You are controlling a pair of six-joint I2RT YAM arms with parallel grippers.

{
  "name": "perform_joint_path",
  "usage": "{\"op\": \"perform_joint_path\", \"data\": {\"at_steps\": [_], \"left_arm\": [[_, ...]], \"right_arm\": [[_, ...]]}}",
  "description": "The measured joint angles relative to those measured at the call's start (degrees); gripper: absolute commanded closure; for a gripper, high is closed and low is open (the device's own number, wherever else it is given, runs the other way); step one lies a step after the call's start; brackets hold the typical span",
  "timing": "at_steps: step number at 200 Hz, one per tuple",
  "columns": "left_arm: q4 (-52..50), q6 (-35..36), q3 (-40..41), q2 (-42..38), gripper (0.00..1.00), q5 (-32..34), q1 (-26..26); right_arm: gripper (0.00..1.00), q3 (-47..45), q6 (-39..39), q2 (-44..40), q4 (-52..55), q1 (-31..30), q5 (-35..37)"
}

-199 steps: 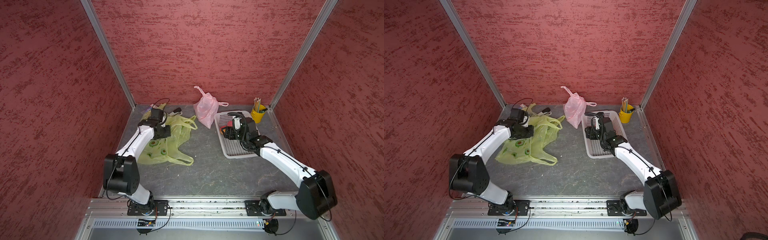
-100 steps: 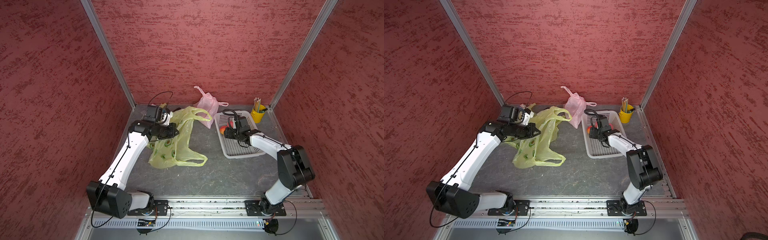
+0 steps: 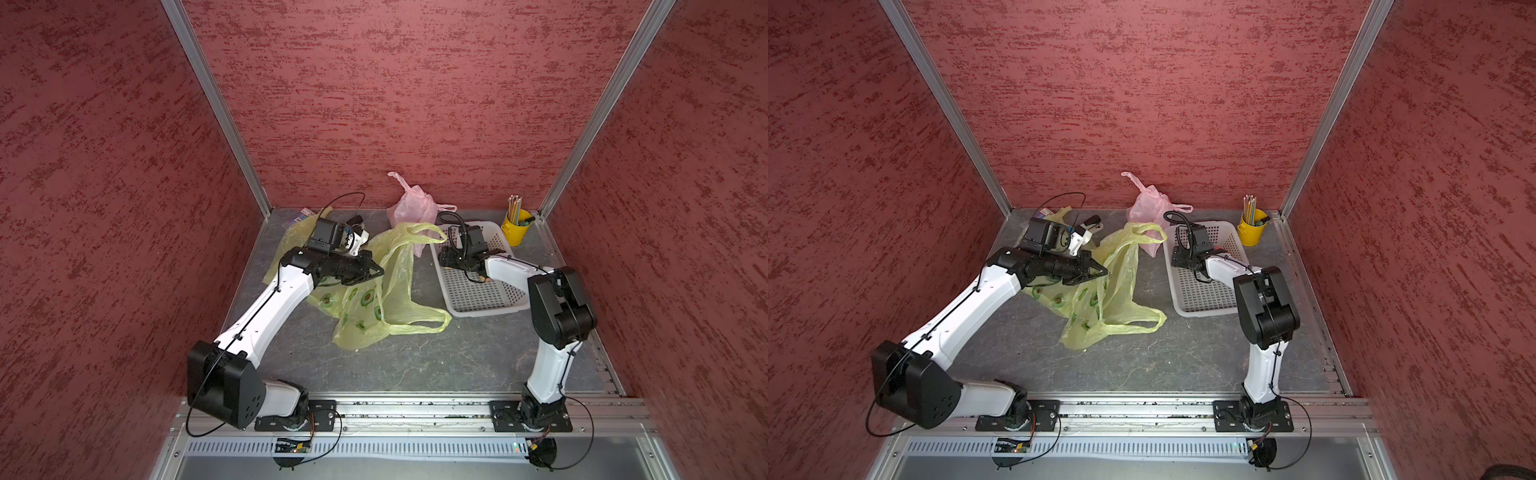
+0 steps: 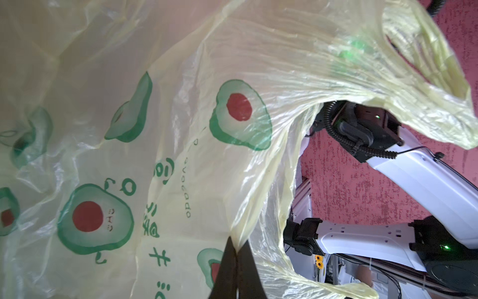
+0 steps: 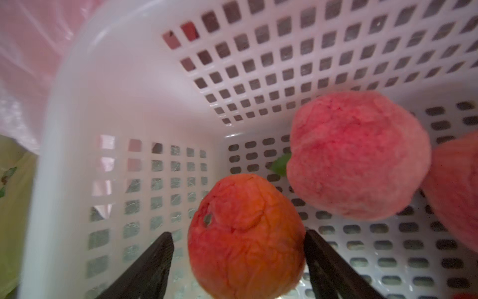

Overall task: Place the peach into a plastic bag & tie a knot
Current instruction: Pick up the peach from the basket, then place the peach in the plastic bag.

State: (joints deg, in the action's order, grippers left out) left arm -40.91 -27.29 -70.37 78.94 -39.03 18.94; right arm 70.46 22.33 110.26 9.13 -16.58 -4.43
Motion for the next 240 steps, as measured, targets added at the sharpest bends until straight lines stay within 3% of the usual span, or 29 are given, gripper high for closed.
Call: {"op": "perform_joint_path", "data": {"at_steps": [32, 72, 117, 141, 159, 191, 240], "left_arm": [[3.3, -1.6, 0.0, 0.0, 1.00, -1.6, 0.0], [5.1, -2.1, 0.0, 0.7, 1.00, -2.7, 0.0], [6.3, -2.7, 0.0, 0.8, 1.00, -2.9, 0.0], [7.0, -2.9, 0.0, 1.2, 1.00, -3.0, -0.1], [7.6, -3.0, 0.0, 1.6, 1.00, -3.0, -0.1], [8.7, -3.7, 0.0, 2.0, 1.00, -3.0, 0.0], [9.3, -4.4, 0.0, 2.6, 1.00, -2.9, 0.5]], "right_arm": [[0.45, -0.7, 0.7, 0.7, -0.9, 0.4, -0.1], [0.56, -6.5, 0.9, -4.7, -2.6, 1.0, -1.5], [0.63, -16.0, 2.3, -29.4, -2.5, 1.1, -7.7], [0.67, -17.9, 4.0, -43.5, -4.3, 1.1, -15.5], [0.70, -17.8, 6.0, -49.1, -7.5, 0.3, -22.3], [0.71, -14.9, 7.7, -48.1, -9.3, -6.0, -29.5], [0.66, -12.4, 6.6, -39.5, -8.4, -14.3, -32.5]]}}
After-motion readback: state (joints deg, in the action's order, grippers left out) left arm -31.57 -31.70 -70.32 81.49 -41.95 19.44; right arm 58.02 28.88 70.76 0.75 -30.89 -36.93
